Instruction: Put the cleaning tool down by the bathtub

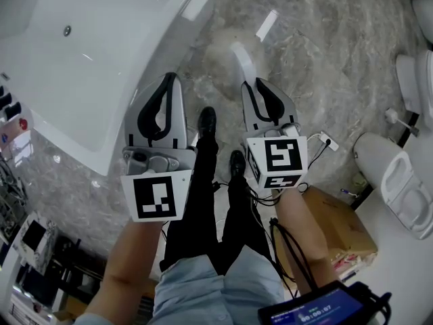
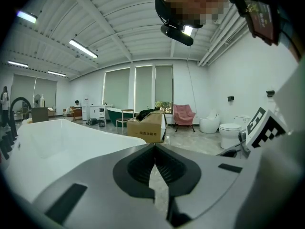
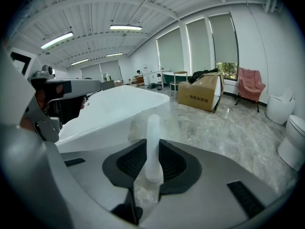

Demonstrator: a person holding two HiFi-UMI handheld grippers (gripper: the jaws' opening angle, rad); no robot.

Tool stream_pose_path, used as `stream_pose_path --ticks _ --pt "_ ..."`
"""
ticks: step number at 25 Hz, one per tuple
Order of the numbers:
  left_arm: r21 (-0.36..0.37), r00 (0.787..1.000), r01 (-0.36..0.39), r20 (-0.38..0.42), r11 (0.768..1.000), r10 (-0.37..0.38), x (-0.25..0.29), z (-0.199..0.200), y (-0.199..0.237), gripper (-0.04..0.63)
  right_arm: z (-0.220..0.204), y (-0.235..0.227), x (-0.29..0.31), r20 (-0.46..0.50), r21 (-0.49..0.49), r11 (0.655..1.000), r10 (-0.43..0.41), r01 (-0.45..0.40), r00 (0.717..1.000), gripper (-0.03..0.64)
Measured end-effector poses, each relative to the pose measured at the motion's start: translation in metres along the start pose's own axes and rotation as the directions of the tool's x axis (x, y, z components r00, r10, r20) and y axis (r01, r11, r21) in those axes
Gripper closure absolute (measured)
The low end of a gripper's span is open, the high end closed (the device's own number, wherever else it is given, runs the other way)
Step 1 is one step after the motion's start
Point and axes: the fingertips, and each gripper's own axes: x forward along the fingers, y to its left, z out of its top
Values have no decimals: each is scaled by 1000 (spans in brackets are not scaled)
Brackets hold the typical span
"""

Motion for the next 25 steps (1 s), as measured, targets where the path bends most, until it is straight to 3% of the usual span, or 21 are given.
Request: stream_pose_path --ticks 25 --pt "6 997 53 -50 999 -53 41 -106 6 578 -94 1 98 -59 48 999 7 -4 998 526"
